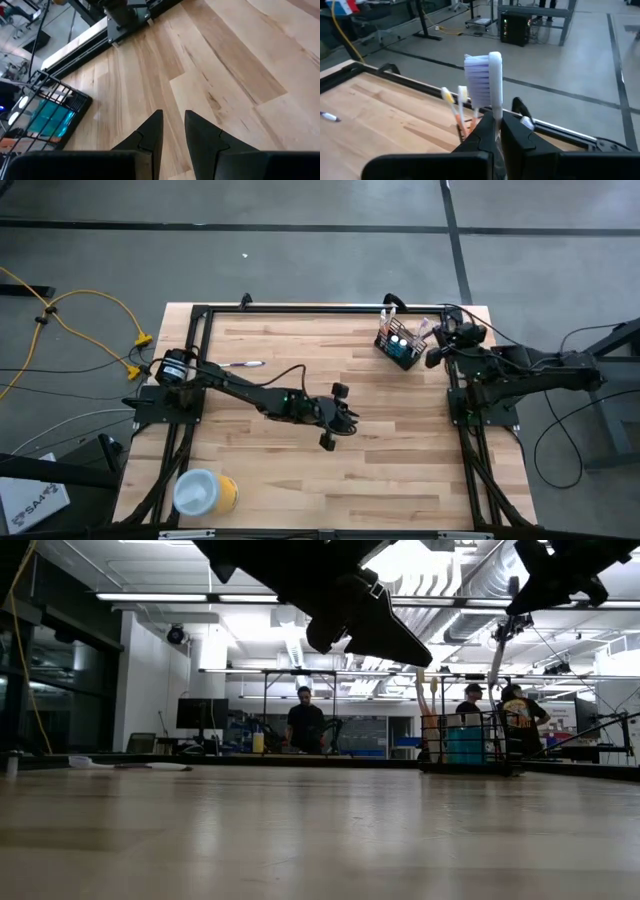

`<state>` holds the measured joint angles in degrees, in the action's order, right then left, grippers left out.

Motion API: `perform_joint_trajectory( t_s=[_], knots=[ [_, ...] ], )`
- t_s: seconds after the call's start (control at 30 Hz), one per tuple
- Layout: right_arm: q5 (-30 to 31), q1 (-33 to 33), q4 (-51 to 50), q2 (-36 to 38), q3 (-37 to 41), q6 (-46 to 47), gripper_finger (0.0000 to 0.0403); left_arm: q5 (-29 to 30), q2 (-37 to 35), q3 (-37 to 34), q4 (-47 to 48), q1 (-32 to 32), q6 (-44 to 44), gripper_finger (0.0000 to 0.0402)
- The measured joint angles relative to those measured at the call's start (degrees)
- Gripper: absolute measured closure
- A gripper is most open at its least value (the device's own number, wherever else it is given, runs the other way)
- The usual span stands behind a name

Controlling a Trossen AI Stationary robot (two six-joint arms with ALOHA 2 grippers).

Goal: Pick & Place toothbrushing station
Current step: Put the top purple toothbrush into the right of the black mesh organizer

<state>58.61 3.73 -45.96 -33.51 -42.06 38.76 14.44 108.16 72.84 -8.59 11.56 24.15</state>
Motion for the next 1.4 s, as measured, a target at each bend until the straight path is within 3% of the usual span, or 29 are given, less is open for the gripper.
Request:
perform_joint_trajectory(
  t_s=[0.9,1.07,1.4],
  knots=[
    [-1.6,-4.3,-7.6,2.5,0.0,3.5,0.0399,0.0,0.0,0.0,0.0,-0.2,-0.2,0.0328],
    [-1.5,-4.3,-7.5,1.9,0.0,3.5,0.0399,-2.6,0.0,0.0,0.0,-0.2,-0.5,0.0328],
    [1.0,-4.3,-7.0,2.0,5.7,6.7,0.0399,-3.0,0.0,0.0,0.0,-0.2,-0.6,0.0328]
  ],
)
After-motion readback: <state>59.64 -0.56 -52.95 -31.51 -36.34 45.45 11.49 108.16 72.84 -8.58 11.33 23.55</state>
